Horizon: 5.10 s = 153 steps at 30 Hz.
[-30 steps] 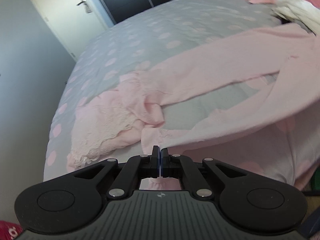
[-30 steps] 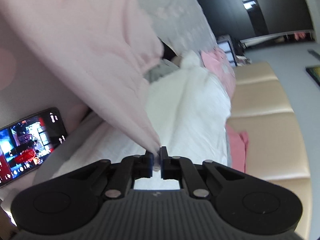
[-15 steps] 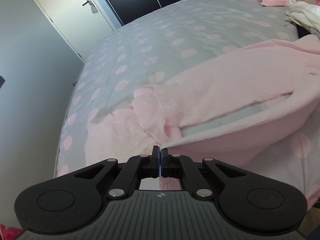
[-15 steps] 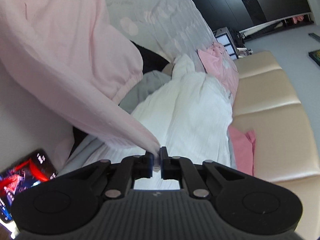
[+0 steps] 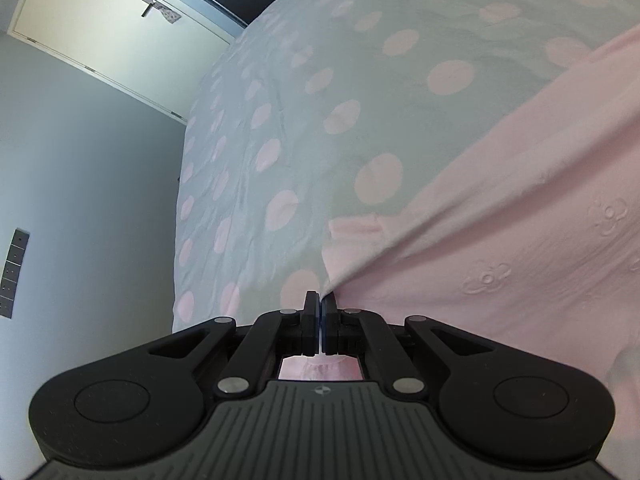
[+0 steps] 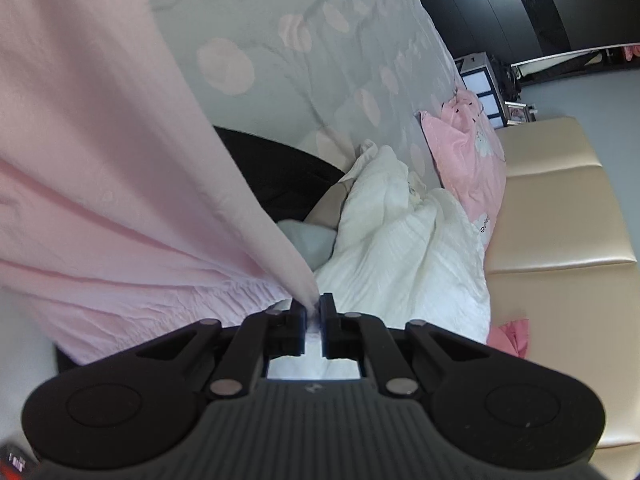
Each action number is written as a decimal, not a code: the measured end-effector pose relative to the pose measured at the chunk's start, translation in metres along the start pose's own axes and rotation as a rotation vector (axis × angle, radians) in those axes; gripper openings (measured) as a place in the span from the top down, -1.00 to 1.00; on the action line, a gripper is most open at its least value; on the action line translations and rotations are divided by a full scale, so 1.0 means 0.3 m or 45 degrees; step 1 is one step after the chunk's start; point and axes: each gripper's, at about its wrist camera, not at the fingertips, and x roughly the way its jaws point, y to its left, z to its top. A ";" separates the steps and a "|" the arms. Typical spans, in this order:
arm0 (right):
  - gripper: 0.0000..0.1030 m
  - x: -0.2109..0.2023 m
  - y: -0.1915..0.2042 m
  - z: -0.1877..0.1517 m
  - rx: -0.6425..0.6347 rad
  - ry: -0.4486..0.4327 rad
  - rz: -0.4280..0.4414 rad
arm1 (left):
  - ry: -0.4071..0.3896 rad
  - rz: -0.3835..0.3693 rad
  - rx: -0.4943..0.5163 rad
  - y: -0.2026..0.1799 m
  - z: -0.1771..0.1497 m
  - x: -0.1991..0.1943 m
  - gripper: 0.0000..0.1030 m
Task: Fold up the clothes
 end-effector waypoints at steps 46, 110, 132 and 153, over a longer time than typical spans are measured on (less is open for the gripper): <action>0.17 -0.265 0.265 -0.112 0.407 -0.223 0.197 | 0.170 -0.355 -0.447 -0.073 -0.427 0.045 0.93; 0.55 -0.450 0.591 0.254 0.392 -0.717 0.867 | -0.487 -0.838 0.018 -0.714 0.204 -0.356 1.00; 1.00 -0.440 0.692 0.165 0.175 -0.577 0.903 | -0.424 -0.827 0.249 -0.767 0.074 -0.332 0.22; 0.14 -0.109 0.035 -0.378 1.548 -0.241 0.658 | -0.359 -0.716 0.137 -0.675 0.049 -0.334 0.17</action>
